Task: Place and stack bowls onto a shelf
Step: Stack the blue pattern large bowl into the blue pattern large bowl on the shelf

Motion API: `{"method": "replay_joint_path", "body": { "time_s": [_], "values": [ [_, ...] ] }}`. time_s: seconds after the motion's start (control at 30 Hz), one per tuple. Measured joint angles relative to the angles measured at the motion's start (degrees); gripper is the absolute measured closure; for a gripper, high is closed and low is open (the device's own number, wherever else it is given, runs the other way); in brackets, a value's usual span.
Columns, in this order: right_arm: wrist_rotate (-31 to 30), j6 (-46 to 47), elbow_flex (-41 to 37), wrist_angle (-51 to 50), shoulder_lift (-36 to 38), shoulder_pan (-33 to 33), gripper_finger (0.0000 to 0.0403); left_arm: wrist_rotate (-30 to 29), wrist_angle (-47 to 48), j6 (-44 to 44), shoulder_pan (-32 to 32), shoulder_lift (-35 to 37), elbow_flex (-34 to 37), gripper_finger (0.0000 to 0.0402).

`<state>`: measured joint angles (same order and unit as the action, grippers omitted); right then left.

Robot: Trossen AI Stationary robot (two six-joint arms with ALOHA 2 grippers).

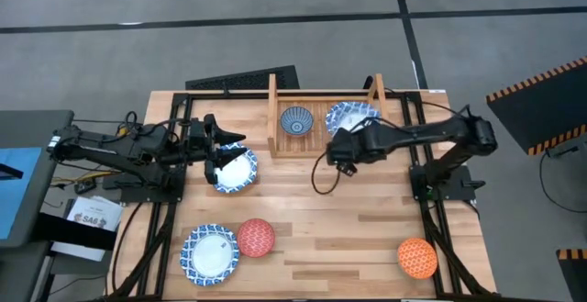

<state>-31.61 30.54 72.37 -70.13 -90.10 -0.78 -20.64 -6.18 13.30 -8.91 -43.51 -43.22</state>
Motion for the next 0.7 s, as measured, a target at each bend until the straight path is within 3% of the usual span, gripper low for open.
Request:
{"method": "replay_joint_path", "body": {
  "time_s": [0.7],
  "values": [
    [-0.1,-6.5,0.1,3.8,-12.5,-4.8,0.0371,-1.0,0.5,0.0,0.0,0.0,0.0,0.0228]
  ]
}}
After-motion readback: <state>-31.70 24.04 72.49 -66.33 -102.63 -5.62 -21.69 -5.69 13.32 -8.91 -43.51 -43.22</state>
